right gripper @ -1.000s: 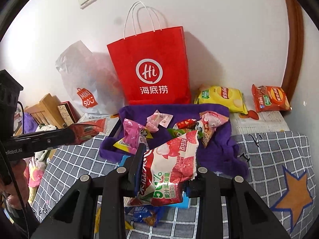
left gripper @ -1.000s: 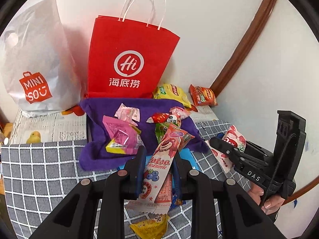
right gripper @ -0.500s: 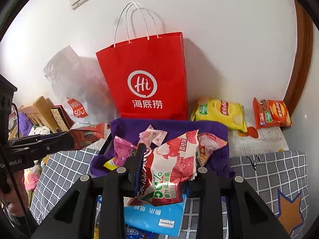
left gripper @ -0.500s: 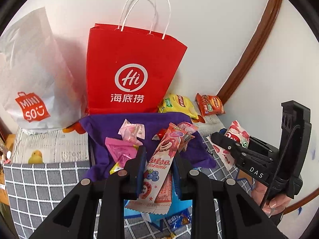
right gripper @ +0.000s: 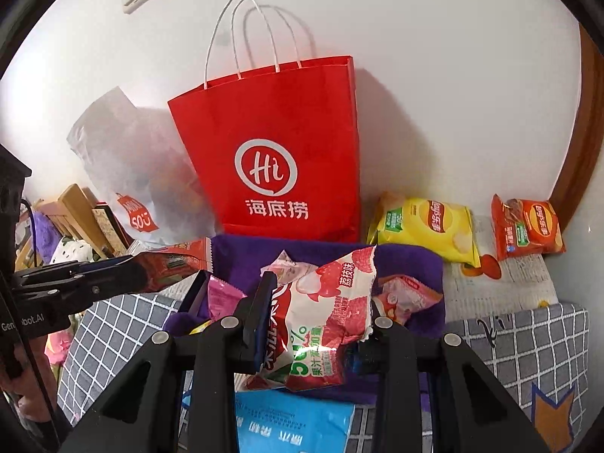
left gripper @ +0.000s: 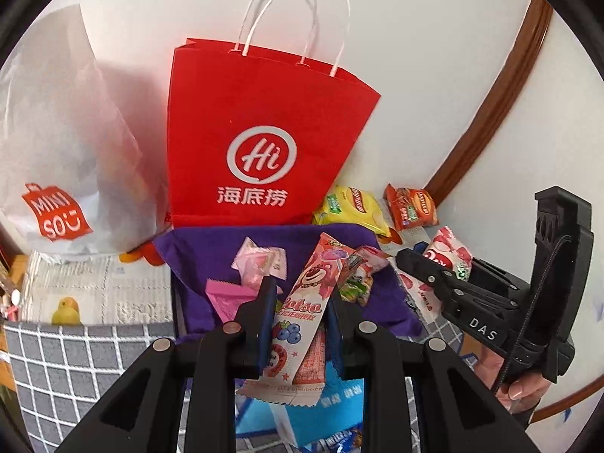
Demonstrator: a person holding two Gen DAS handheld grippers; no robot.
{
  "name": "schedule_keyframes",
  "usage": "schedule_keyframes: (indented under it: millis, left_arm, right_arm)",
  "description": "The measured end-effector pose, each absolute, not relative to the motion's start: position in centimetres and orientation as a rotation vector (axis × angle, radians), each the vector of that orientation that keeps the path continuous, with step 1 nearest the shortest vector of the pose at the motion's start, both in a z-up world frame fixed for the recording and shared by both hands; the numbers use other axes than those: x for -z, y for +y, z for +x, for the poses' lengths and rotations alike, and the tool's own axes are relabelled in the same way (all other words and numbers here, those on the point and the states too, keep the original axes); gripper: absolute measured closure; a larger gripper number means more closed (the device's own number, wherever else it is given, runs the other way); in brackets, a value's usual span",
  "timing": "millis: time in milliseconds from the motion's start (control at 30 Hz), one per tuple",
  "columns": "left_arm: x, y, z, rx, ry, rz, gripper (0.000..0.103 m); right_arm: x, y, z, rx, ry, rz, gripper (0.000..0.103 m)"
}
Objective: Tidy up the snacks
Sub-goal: 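Lift both held snacks up over the purple towel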
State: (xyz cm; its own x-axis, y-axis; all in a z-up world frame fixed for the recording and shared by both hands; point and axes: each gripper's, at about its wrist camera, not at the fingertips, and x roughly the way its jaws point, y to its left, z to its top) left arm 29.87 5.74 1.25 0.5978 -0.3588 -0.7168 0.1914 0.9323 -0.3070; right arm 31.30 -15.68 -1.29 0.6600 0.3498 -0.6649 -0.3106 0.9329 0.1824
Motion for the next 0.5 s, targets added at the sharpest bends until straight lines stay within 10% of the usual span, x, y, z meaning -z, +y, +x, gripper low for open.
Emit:
schedule_keyframes:
  millis: [500]
  left_arm:
    - [1.3,7.9,35.1,0.257,0.906,-0.224,0.079]
  right_arm:
    - [4.0,-17.4,36.0,-0.383,0.817,0.073,0.071]
